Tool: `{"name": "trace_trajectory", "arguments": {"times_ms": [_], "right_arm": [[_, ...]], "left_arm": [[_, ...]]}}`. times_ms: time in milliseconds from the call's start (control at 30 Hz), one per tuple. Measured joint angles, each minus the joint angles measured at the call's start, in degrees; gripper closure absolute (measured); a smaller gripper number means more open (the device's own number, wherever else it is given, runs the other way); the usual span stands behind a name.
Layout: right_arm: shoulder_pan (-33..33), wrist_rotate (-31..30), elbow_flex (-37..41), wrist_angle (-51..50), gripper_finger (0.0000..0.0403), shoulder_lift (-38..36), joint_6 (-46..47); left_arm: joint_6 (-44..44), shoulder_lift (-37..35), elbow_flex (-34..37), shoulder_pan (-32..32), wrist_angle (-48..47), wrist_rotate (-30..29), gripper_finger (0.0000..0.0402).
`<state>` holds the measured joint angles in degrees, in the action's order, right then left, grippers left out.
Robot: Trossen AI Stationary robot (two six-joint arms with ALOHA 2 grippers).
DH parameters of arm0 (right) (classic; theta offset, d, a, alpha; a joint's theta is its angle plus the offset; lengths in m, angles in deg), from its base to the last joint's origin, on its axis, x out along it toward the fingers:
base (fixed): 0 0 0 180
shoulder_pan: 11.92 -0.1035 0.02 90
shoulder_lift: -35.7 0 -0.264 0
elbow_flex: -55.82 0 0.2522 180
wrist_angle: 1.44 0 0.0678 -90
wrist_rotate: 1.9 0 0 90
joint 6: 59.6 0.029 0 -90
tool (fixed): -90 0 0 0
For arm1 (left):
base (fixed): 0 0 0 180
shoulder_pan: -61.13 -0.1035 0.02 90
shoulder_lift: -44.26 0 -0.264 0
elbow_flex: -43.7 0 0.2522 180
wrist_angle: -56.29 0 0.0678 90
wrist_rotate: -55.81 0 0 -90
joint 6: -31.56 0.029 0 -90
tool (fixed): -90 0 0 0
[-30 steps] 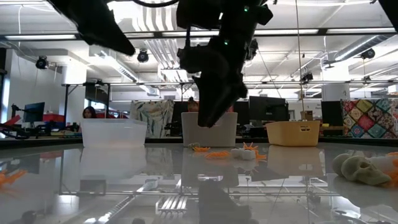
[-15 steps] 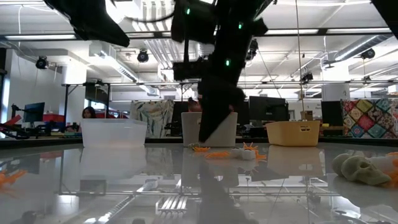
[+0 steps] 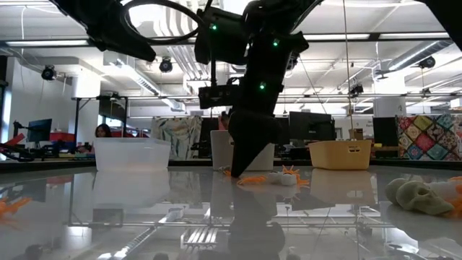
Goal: Sort Halloween decoration
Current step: Put the orange spider toy into the transparent white bin
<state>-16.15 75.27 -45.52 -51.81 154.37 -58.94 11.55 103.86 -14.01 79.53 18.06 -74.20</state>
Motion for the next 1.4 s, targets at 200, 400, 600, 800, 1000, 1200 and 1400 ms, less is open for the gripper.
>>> {"name": "trace_trajectory", "arguments": {"times_ms": [200, 400, 600, 800, 1000, 1200, 1400], "right_arm": [[0.22, 0.23, 0.07, 0.05, 0.0388, -0.05, -0.71], [0.36, 2.05, 0.24, -0.13, 0.0394, -1.23, -0.76], [0.35, 5.06, 0.36, 2.76, 0.0394, -4.14, -1.88], [0.32, 10.31, 1.18, 13.42, 0.0394, -4.76, -5.2], [2.91, 17.34, 4.02, 35.56, 0.0394, -4.88, -5.68], [7.09, 17.35, 4.0, 52.12, 0.0394, -3.93, -1.81], [10.8, 17.23, 1.72, 60.24, 0.0394, -0.75, 1.62]], "left_arm": [[0.0, 0.08, 0.0, 0.01, 1.05, 0.0, 0.031], [0.0, 0.03, 0.0, 0.01, 1.46, 0.02, 0.031], [-0.02, 0.03, 0.25, 0.77, 1.5, 0.04, 0.031], [0.05, 0.01, 0.59, 4.22, 2.62, 0.04, 0.031], [1.95, -1.42, 0.63, 10.67, 4.42, -2.06, 0.031], [3.4, -6.96, 0.63, 16.28, 6.84, -12.8, 0.031], [5.93, -11.92, 0.63, 17.06, 7.39, -16.67, 0.031]]}}
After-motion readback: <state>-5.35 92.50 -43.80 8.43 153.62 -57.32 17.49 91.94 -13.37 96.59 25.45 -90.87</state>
